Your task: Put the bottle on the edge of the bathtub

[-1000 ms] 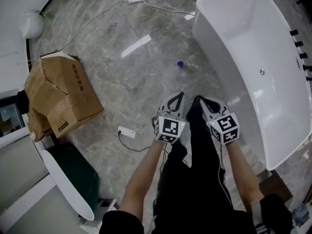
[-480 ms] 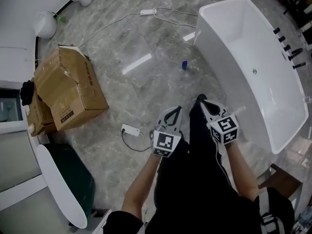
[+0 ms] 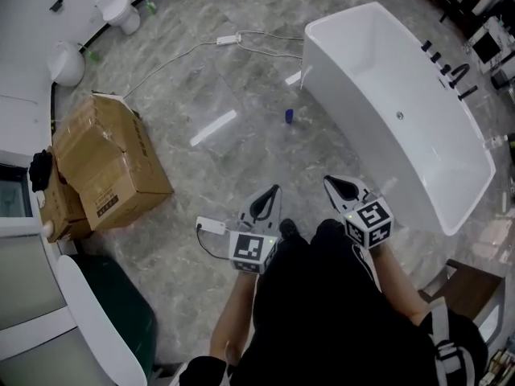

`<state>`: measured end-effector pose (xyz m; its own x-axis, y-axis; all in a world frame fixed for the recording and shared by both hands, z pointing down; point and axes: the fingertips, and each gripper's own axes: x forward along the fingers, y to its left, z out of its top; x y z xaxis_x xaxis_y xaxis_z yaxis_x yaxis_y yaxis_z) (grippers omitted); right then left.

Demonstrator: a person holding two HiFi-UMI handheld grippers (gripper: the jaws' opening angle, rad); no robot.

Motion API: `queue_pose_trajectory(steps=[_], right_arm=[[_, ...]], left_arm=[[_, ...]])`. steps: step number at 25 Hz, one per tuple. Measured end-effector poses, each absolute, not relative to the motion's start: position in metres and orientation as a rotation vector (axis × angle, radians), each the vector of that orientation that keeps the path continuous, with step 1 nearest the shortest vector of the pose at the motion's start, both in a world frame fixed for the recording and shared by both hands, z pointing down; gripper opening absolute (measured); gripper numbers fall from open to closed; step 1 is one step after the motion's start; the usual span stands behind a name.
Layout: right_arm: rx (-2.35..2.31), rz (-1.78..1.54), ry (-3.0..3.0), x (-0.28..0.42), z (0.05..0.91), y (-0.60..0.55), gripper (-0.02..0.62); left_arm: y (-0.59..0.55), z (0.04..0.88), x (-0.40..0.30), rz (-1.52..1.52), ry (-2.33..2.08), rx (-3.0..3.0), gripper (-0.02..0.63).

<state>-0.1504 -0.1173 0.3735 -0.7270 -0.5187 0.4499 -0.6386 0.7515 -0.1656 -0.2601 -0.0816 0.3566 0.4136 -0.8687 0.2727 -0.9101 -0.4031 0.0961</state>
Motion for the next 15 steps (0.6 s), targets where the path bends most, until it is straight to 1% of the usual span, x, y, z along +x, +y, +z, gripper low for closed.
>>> queue_pose_trajectory(steps=[6, 8, 12, 15], right_arm=[[0.95, 0.332, -2.682, -0.141, 0.307, -0.13, 0.012], [0.95, 0.311, -2.718, -0.138, 0.29, -0.133, 0.012], [0.928, 0.22, -2.704, -0.135, 0.285, -0.137, 0.012], [0.947, 0.244, -2.703, -0.134, 0.287, -0.137, 0.012]], left_arm=[[-0.093, 0.293, -0.266, 0.138, -1.63, 2.462, 0.012], [-0.098, 0.283, -0.268, 0.157, -1.642, 2.478, 0.014], [-0.105, 0.274, -0.272, 0.172, -1.661, 2.496, 0.014], [-0.104, 0.272, -0.274, 0.177, -1.671, 2.491, 0.014]])
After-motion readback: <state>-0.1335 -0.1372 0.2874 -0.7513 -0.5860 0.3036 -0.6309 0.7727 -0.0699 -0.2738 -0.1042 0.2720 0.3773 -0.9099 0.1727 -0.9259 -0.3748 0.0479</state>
